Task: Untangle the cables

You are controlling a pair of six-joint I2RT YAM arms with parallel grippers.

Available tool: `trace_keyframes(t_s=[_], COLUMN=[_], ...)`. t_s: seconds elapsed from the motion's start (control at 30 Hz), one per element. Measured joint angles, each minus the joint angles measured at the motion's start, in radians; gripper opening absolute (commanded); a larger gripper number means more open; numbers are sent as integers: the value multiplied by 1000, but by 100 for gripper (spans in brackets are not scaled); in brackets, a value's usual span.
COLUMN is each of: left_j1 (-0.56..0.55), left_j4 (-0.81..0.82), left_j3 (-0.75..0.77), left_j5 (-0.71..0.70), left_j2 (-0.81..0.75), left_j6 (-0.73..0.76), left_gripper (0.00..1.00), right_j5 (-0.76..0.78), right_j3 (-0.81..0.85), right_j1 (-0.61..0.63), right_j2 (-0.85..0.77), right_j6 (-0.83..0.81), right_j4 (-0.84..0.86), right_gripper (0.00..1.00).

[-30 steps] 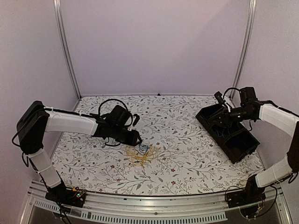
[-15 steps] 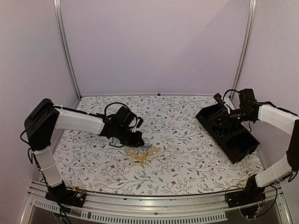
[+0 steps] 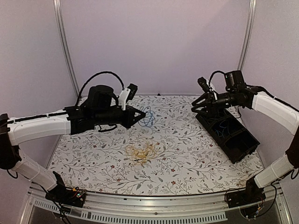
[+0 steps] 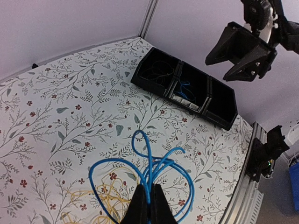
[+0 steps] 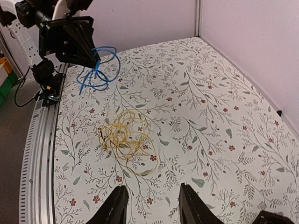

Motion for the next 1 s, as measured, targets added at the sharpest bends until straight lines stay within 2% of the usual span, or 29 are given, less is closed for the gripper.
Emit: trace_keyframes(t_s=[0.2, 0.33, 0.43, 0.8, 1.0], left_j1=[-6, -21, -29, -32, -35], left_j4=[87, 101, 115, 140, 146], left_j3=[-50, -55, -55, -56, -63], left_j5=[42, 71, 81, 105, 101], left_j2=[-24, -23, -23, 1, 1], left_j6=[24, 29, 29, 29, 28], left_gripper=[0, 0, 0, 0, 0], right_j5=[18, 46, 66, 70, 37], right_j3=[202, 296, 307, 338, 352], right_j1=[222, 316, 365, 396, 398], right_j2=[92, 219, 280, 303, 314], right_j6=[41, 48, 47, 50, 50], right_j4=[61, 61, 40, 1, -24], right_gripper=[43, 43, 43, 42, 38])
